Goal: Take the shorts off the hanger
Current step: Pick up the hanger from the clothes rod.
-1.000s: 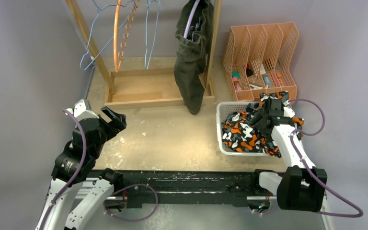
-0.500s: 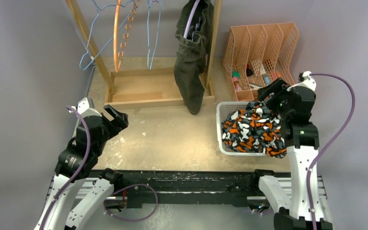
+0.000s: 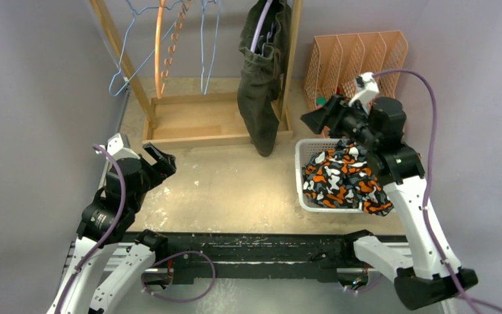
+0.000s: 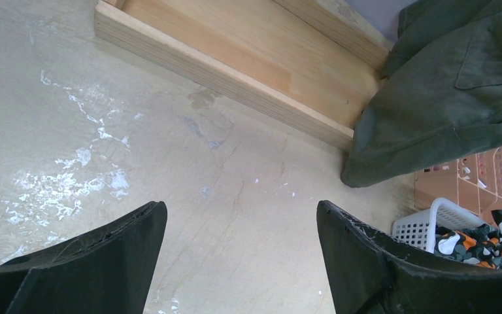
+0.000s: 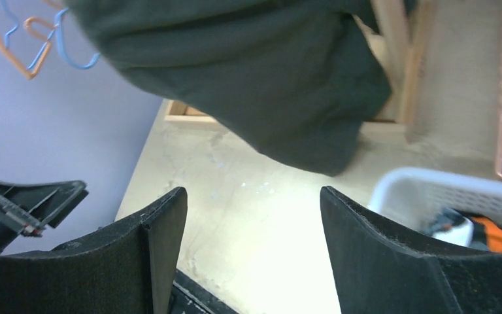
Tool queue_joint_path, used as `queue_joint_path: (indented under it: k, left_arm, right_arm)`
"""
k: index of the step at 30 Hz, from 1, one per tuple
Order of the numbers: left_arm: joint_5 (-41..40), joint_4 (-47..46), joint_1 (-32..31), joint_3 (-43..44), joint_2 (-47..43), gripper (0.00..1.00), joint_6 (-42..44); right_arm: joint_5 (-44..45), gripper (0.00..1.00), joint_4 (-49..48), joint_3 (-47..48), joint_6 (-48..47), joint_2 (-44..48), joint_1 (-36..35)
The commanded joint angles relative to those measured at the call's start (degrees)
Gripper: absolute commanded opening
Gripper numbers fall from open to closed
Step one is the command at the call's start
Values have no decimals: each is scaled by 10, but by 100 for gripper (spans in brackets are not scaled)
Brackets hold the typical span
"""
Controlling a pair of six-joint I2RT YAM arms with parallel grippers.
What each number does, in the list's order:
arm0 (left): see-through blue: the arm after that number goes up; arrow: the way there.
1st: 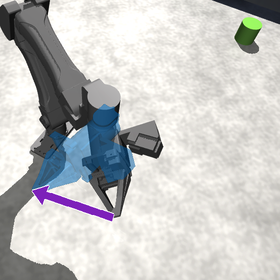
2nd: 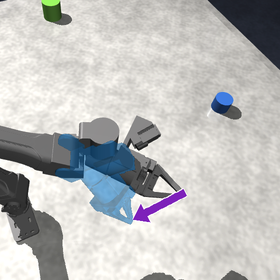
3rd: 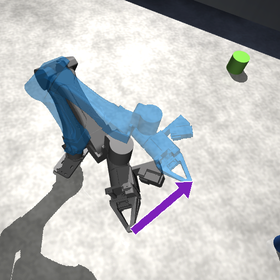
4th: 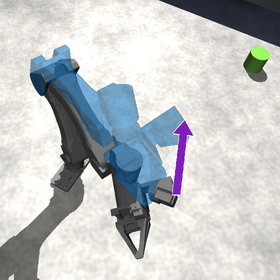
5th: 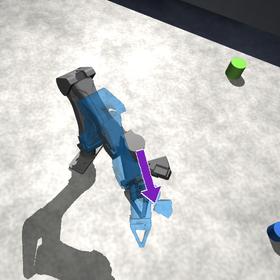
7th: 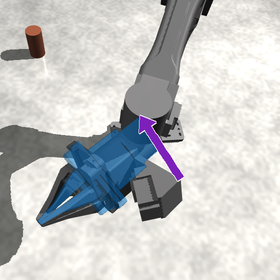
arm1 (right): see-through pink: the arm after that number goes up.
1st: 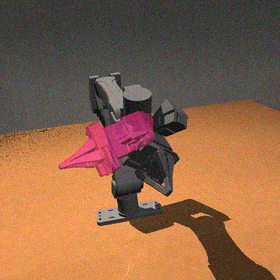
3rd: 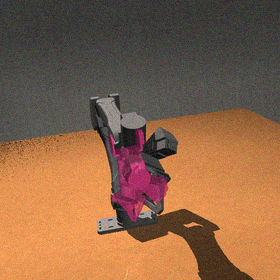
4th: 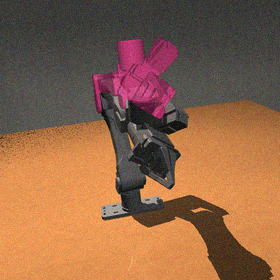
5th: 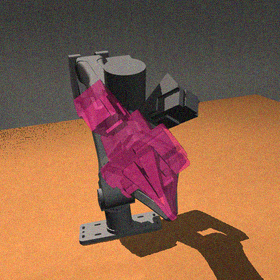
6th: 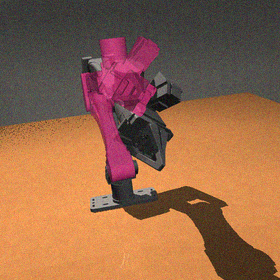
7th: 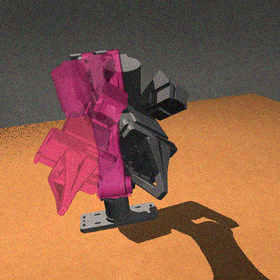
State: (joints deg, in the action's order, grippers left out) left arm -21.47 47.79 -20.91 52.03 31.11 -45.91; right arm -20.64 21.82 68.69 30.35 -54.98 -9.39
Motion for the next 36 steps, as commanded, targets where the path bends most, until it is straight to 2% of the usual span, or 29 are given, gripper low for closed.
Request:
queue_joint_path:
  k: [1,3,7,16,24,29,36]
  left_arm:
    - [-17,-15,3,8,-4,85,4]
    - [-23,-8,3,10,-8,85,6]
    - [-29,-4,3,13,-17,85,7]
    - [-33,8,3,21,-25,85,11]
    - [-27,23,3,28,-29,85,13]
    - [-29,30,3,31,-33,85,10]
    - [-23,34,3,36,-34,85,9]
  right_arm:
    - [146,76,15,107,-32,-42,-100]
    - [167,74,39,168,-41,-84,-128]
    - [288,74,49,247,-42,-148,-204]
    - [375,72,60,434,-39,-281,-257]
    - [356,70,-31,487,-21,-340,-258]
    - [285,70,-84,501,2,-369,-259]
    - [280,66,-88,570,17,-428,-256]
